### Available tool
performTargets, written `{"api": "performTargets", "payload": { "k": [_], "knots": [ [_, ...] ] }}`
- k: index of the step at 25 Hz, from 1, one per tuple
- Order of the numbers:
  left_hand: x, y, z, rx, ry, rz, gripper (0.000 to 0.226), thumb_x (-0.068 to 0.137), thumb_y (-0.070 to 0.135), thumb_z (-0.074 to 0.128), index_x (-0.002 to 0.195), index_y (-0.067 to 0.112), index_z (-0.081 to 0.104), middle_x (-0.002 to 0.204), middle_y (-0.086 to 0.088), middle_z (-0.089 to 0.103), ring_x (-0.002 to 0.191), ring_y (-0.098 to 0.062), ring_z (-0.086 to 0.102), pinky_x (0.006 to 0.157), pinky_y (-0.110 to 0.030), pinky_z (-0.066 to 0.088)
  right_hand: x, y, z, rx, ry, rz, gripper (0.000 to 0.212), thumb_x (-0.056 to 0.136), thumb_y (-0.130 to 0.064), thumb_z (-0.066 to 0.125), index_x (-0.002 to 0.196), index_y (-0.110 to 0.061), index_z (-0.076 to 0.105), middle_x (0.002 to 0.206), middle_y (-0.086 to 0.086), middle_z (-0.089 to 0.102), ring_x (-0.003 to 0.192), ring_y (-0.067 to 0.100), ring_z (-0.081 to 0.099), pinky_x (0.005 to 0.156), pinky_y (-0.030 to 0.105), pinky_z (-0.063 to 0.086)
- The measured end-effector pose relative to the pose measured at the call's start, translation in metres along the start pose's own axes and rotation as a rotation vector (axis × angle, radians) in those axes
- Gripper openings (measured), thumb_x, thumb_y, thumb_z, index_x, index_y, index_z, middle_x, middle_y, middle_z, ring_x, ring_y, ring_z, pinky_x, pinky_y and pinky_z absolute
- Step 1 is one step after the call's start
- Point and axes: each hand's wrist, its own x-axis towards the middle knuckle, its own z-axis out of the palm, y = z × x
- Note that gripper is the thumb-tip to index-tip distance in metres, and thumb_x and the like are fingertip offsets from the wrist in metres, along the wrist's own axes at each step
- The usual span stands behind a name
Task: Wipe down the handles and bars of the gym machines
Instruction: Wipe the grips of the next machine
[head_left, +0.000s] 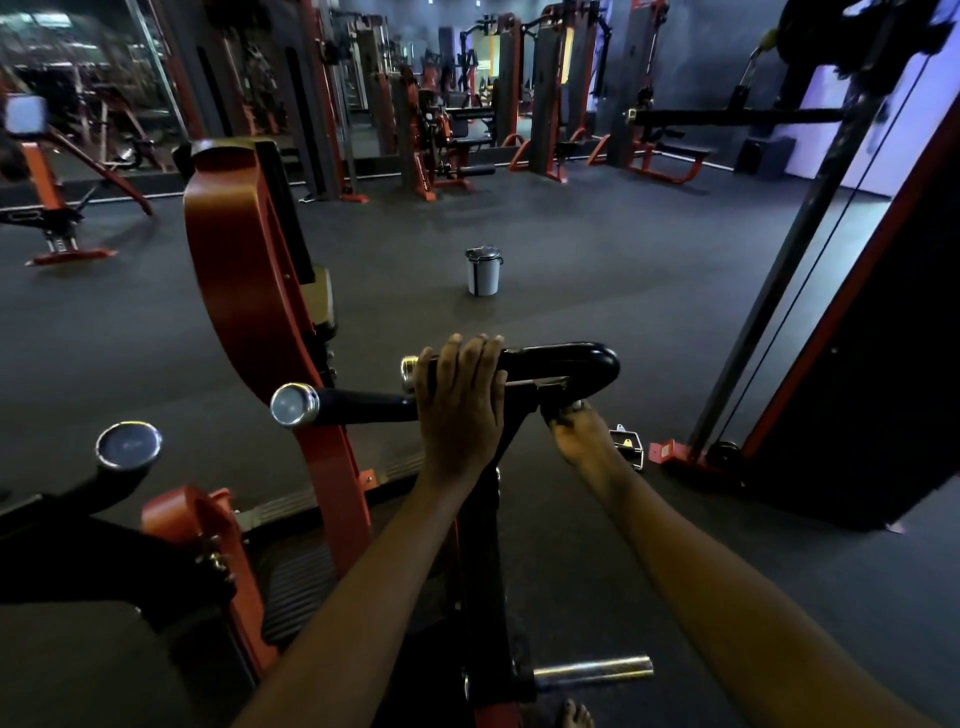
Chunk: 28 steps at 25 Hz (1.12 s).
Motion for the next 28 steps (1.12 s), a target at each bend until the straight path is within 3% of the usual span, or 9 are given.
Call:
{"api": "performTargets", "payload": {
  "k": [2, 4, 6, 10, 17, 19, 22, 25, 28],
  "knots": [
    [-0.002, 0.000, -0.001, 0.004, -0.007, 0.005, 0.034, 0.099, 0.026, 0.040, 0.128, 0.013, 0.055, 0.120, -0.007, 0.062, 0.122, -0.026, 0.045, 0.110, -0.042, 0.023, -0.001, -0.022, -0.013, 0.010, -0.058, 0.038, 0.032, 0.094, 0.012, 0.027, 0.087, -0.004, 0.053, 0.084, 0.010, 0.054, 0.082, 0.021, 0.055, 0.100, 0.037, 0.044],
    [-0.001, 0.001, -0.002, 0.014, -0.012, -0.004, 0.034, 0.099, 0.025, 0.041, 0.128, 0.014, 0.054, 0.120, -0.006, 0.062, 0.122, -0.026, 0.045, 0.110, -0.041, 0.023, 0.000, -0.052, -0.022, -0.123, -0.127, -0.009, 0.033, 0.090, 0.012, 0.028, 0.096, -0.004, 0.055, 0.078, 0.009, 0.063, 0.075, 0.018, 0.062, 0.083, 0.028, 0.053],
    [0.000, 0.002, -0.001, 0.024, -0.007, -0.023, 0.035, 0.099, 0.025, 0.040, 0.127, 0.013, 0.058, 0.119, -0.006, 0.063, 0.122, -0.026, 0.046, 0.110, -0.040, 0.023, 0.001, -0.081, -0.020, -0.337, -0.280, -0.009, 0.036, 0.082, 0.013, 0.030, 0.101, -0.004, 0.056, 0.072, 0.006, 0.068, 0.063, 0.012, 0.066, 0.066, 0.021, 0.054],
    [-0.002, 0.003, 0.002, 0.019, 0.009, -0.017, 0.041, 0.102, 0.027, 0.033, 0.124, 0.011, 0.063, 0.117, -0.006, 0.064, 0.121, -0.026, 0.046, 0.112, -0.037, 0.019, 0.011, -0.112, 0.009, -0.983, -0.447, 0.133, 0.030, 0.094, 0.008, 0.030, 0.114, 0.002, 0.052, 0.087, 0.011, 0.058, 0.067, 0.012, 0.064, 0.064, 0.019, 0.052],
    [-0.004, -0.001, 0.005, 0.051, 0.053, 0.024, 0.038, 0.099, 0.026, 0.036, 0.126, 0.011, 0.059, 0.118, -0.006, 0.061, 0.122, -0.027, 0.046, 0.115, -0.035, 0.014, 0.018, -0.127, 0.037, -1.470, -0.524, 0.070, 0.027, 0.088, 0.014, 0.037, 0.103, 0.011, 0.059, 0.062, 0.001, 0.063, 0.046, 0.000, 0.058, 0.051, 0.012, 0.047],
    [-0.003, -0.001, 0.005, 0.053, 0.040, 0.017, 0.039, 0.099, 0.026, 0.036, 0.126, 0.011, 0.060, 0.118, -0.006, 0.063, 0.122, -0.026, 0.045, 0.115, -0.034, 0.012, 0.017, -0.131, 0.046, -1.508, -0.546, 0.083, 0.034, 0.088, 0.014, 0.034, 0.112, 0.008, 0.057, 0.056, -0.003, 0.065, 0.044, 0.001, 0.058, 0.047, 0.011, 0.046],
    [-0.003, -0.002, 0.004, 0.046, 0.028, 0.040, 0.038, 0.099, 0.027, 0.036, 0.128, 0.013, 0.056, 0.122, -0.004, 0.058, 0.123, -0.026, 0.044, 0.114, -0.036, 0.015, 0.012, -0.125, 0.060, -1.663, -0.557, 0.110, 0.037, 0.091, 0.012, 0.036, 0.078, -0.007, 0.066, 0.050, -0.004, 0.062, 0.038, 0.002, 0.055, 0.041, 0.012, 0.044],
    [-0.004, -0.006, 0.004, 0.034, 0.025, 0.057, 0.037, 0.101, 0.029, 0.032, 0.131, 0.016, 0.050, 0.126, -0.001, 0.050, 0.124, -0.026, 0.044, 0.111, -0.038, 0.017, 0.007, -0.138, 0.059, -1.680, -0.663, 0.109, 0.038, 0.086, 0.018, 0.036, 0.097, 0.002, 0.068, 0.055, -0.007, 0.067, 0.051, 0.002, 0.061, 0.051, 0.011, 0.048],
    [-0.003, -0.005, 0.006, 0.028, 0.048, 0.072, 0.037, 0.102, 0.030, 0.030, 0.130, 0.016, 0.049, 0.126, 0.000, 0.050, 0.122, -0.025, 0.044, 0.110, -0.038, 0.019, -0.010, -0.173, 0.066, -1.441, -0.704, -0.002, 0.050, 0.082, 0.022, 0.029, 0.079, -0.002, 0.073, 0.070, 0.003, 0.070, 0.069, 0.014, 0.065, 0.066, 0.018, 0.055]
  ]
}}
